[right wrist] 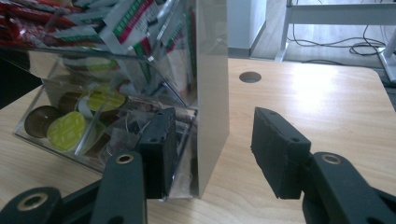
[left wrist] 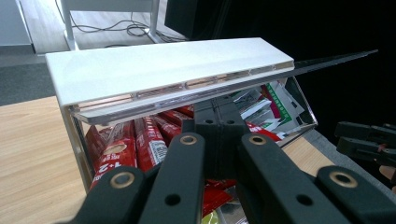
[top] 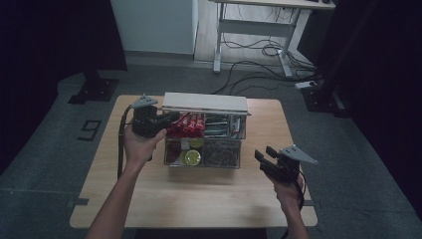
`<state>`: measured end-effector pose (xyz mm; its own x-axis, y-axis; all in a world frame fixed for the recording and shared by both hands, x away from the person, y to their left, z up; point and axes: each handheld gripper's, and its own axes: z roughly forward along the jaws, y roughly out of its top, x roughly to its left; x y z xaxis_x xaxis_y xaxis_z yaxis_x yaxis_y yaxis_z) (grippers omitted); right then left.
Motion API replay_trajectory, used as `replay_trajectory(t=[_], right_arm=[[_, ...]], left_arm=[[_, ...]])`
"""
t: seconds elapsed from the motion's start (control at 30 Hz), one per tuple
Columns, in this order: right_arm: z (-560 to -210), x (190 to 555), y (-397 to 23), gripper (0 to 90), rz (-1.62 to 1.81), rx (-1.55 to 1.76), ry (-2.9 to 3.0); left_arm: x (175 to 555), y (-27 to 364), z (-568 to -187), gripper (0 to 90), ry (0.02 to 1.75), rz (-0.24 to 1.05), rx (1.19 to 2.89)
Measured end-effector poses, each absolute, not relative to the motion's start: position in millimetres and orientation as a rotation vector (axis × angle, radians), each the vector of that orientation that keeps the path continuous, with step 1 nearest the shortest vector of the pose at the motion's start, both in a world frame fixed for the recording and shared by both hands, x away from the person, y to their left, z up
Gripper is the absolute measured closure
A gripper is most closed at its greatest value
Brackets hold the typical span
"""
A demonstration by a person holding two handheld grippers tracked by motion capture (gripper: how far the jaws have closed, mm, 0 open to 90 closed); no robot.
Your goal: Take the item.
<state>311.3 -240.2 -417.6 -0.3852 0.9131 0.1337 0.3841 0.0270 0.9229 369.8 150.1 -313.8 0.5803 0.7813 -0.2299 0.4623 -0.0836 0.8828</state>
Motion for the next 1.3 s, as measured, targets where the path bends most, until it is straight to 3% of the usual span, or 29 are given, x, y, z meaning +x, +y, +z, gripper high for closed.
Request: replay_trajectory(t=[1.3], right_arm=[[-378.9,327.9,-199.5,58.4,1.413,1.190,1.868]], left_arm=[[370.8,147.9,-315.4,89.9,1.029,0.364,1.725]])
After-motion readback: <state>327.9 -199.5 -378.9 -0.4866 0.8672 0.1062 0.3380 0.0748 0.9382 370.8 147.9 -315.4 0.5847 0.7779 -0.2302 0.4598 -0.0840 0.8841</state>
